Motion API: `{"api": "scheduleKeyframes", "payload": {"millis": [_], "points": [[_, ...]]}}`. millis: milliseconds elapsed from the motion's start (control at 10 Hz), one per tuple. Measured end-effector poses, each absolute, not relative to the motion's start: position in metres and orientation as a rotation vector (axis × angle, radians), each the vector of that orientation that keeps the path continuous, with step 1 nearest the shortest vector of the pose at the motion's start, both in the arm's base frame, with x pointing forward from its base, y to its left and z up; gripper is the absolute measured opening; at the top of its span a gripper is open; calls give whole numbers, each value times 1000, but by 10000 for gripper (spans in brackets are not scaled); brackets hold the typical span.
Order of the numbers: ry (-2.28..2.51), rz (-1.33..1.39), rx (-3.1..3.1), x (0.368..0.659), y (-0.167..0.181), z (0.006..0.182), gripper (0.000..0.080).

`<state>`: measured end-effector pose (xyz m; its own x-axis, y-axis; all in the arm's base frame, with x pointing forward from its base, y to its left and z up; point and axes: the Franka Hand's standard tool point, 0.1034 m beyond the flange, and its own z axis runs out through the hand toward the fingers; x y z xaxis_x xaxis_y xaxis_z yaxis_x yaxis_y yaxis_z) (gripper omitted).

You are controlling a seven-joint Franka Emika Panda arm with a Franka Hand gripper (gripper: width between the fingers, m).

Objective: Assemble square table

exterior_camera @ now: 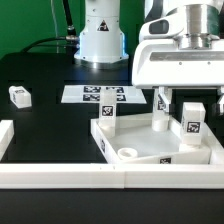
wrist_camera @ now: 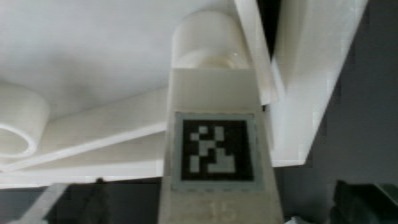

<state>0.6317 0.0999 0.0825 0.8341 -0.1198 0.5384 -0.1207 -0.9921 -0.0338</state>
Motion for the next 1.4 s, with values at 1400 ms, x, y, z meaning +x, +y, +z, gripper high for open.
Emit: {"api": "scheduleKeyframes", "payload": {"millis": [1400], "points": [[-271,21,3135,641,91,87,649]]}}
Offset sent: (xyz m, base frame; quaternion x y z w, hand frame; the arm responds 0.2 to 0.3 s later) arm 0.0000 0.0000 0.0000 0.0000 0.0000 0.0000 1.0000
